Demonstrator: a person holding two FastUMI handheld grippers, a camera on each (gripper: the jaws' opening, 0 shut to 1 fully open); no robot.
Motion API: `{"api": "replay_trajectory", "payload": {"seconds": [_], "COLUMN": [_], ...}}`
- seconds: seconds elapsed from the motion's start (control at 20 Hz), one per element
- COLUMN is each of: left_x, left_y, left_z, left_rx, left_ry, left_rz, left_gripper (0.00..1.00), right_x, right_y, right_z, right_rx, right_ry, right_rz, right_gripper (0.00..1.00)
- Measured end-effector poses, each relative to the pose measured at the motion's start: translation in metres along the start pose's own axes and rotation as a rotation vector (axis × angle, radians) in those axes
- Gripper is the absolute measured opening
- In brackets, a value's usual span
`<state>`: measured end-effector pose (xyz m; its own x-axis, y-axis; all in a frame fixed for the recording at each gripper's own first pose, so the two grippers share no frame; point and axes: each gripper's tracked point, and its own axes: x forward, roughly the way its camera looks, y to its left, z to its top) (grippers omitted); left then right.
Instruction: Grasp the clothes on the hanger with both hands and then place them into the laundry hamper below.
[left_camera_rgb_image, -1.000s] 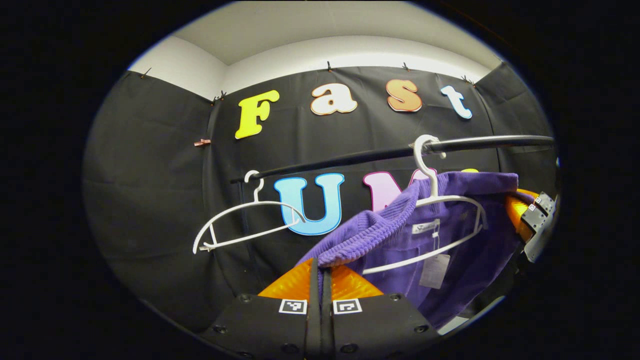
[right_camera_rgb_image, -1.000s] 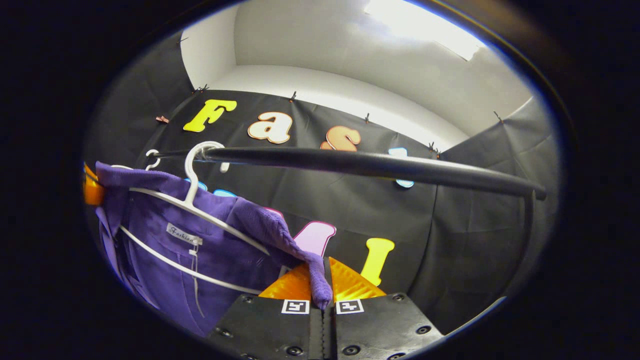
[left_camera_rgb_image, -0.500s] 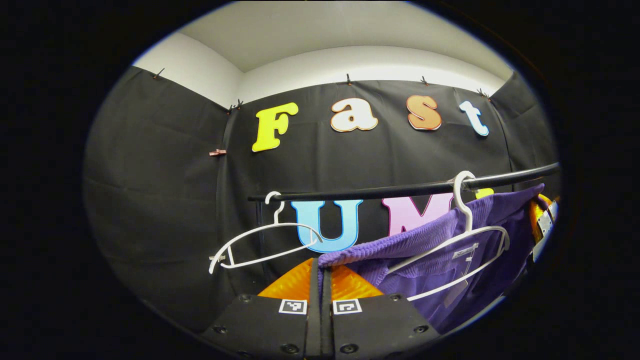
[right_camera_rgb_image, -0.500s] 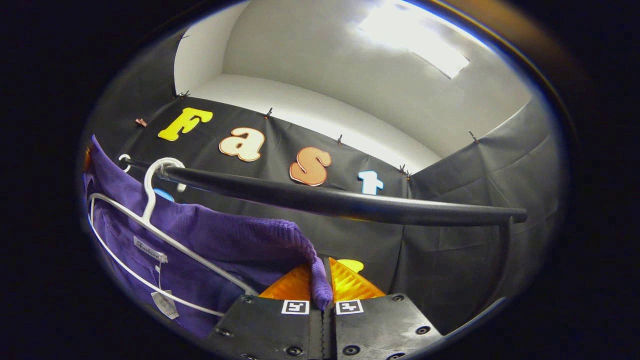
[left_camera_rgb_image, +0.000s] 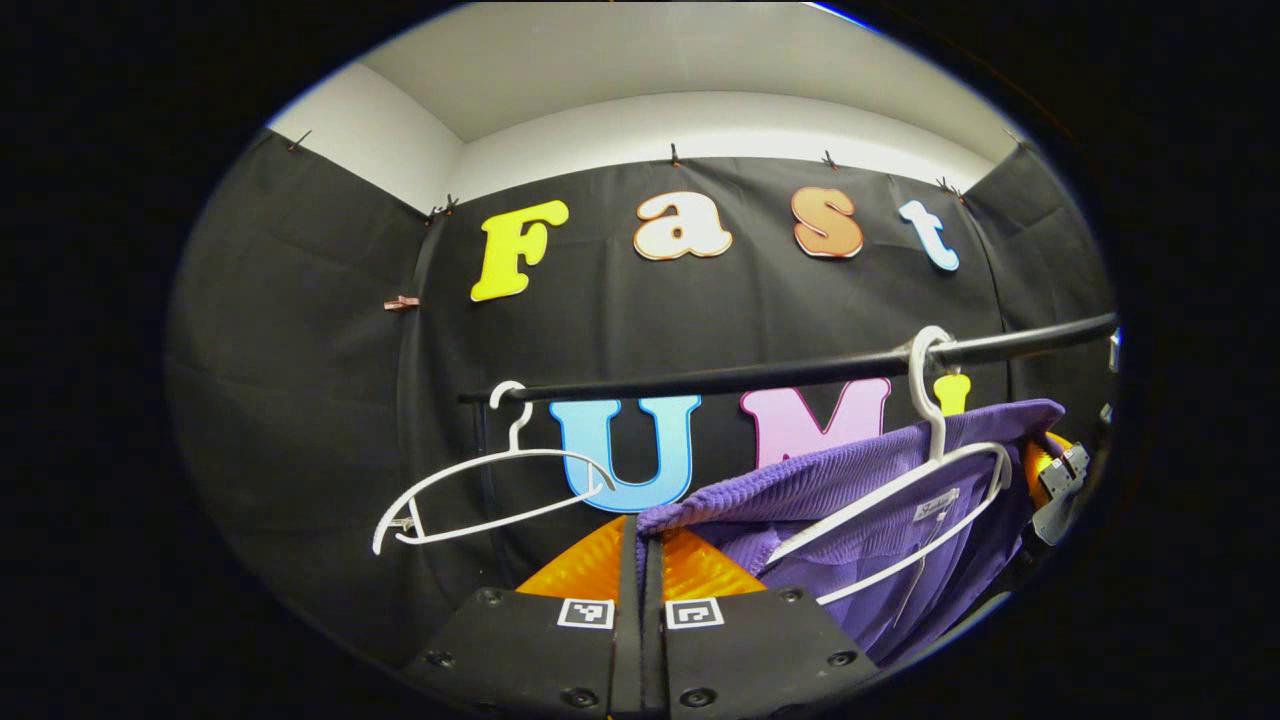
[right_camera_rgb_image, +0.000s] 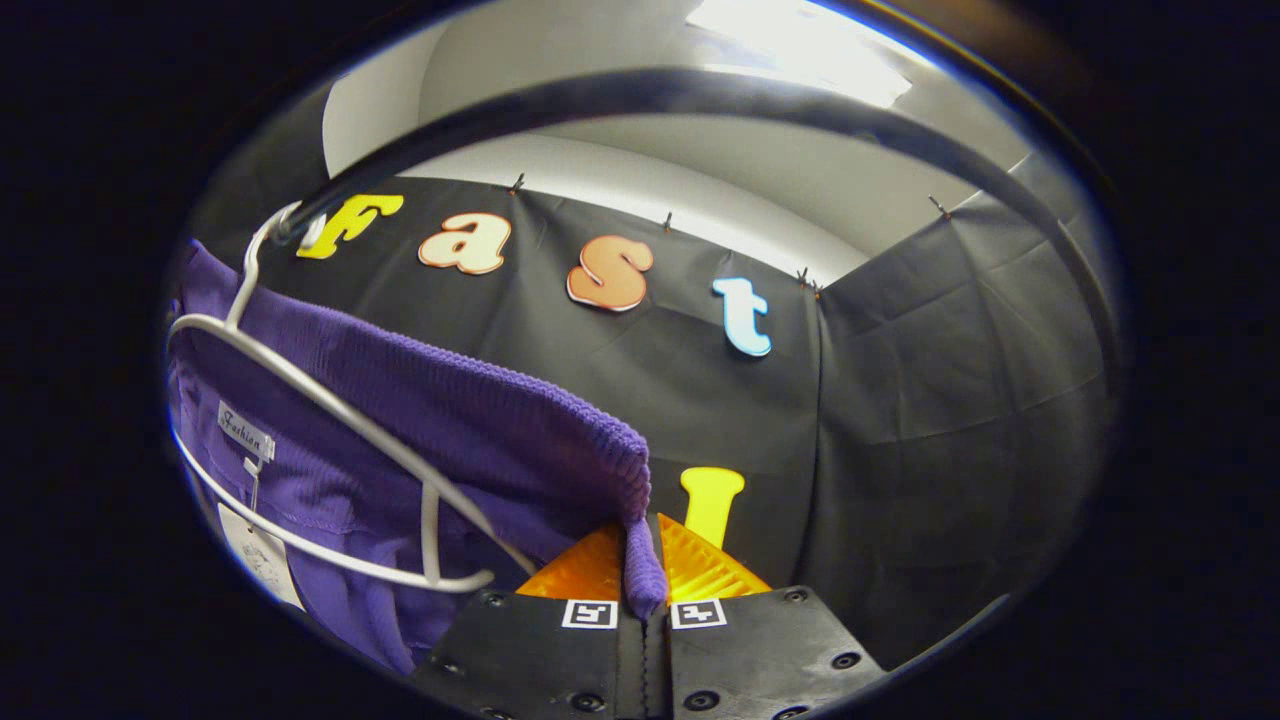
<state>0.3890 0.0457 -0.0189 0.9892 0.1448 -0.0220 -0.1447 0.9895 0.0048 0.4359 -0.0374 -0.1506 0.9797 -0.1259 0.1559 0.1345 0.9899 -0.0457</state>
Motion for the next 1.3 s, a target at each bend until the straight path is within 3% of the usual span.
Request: {"api": "replay_trajectory", "payload": {"seconds": [0.2, 0.35, 0.55, 0.65, 0.8, 0.9, 1.1, 1.3], "left_x": [0.0, 0.002, 0.001, -0.006, -0.011, -0.011, -0.012, -0.022], "left_y": [-0.004, 0.009, 0.013, 0.011, 0.005, 0.004, 0.026, 0.065], "left_z": [-0.005, -0.009, -0.012, 0.003, 0.002, -0.009, -0.015, -0.057], "left_rx": [0.025, 0.028, -0.04, -0.029, -0.042, -0.024, -0.01, -0.061], "left_ry": [0.009, 0.012, 0.065, 0.034, 0.045, 0.065, 0.028, 0.103], "left_rz": [-0.009, 0.008, -0.039, -0.049, -0.075, -0.082, -0.037, 0.034], "left_gripper": [0.05, 0.05, 0.05, 0.04, 0.05, 0.05, 0.05, 0.05], "right_x": [-0.012, -0.033, -0.044, -0.043, -0.05, -0.076, -0.116, -0.14], "right_y": [0.021, 0.033, 0.049, 0.061, 0.086, 0.095, 0.093, 0.103], "right_z": [-0.065, -0.061, -0.085, -0.096, -0.139, -0.165, -0.137, -0.101], "right_rx": [0.058, 0.055, 0.128, 0.144, 0.155, 0.18, 0.193, 0.219], "right_ry": [0.152, 0.145, 0.245, 0.276, 0.384, 0.457, 0.387, 0.351], "right_rz": [0.046, 0.067, 0.115, 0.142, 0.2, 0.196, 0.186, 0.223], "right_gripper": [0.05, 0.05, 0.05, 0.05, 0.05, 0.05, 0.05, 0.05]}}
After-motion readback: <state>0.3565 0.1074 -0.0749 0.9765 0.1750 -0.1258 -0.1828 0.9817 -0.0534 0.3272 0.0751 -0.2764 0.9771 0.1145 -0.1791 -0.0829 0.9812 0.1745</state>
